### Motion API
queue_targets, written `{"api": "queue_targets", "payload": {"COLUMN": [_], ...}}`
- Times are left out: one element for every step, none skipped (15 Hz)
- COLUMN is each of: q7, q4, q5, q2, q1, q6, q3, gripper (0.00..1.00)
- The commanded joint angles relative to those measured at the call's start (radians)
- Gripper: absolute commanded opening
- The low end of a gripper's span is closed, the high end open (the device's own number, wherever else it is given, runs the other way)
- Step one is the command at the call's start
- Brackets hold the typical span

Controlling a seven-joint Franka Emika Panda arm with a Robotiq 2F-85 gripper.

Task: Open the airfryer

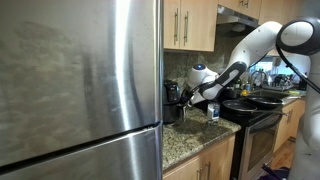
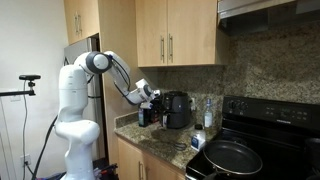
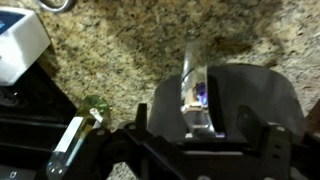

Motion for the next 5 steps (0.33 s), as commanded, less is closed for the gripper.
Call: {"api": "queue_targets", "payload": {"q7": [0.033, 0.042, 0.042, 0.042, 0.043], "q4": [0.000, 0.000, 0.000, 0.000, 0.000], "q5": [-0.054, -0.076, -0.081, -0.081, -0.081], "q2": [-0.016, -0.025, -0.027, -0.026, -0.025], "q1": [0.003, 0.003, 0.004, 0.005, 0.007], "q6": [-0.001, -0.002, -0.002, -0.002, -0.002], "q3": [-0.014, -0.020, -0.022, -0.022, -0.022], "gripper": [0.96, 1.00, 1.00, 1.00, 1.00]}}
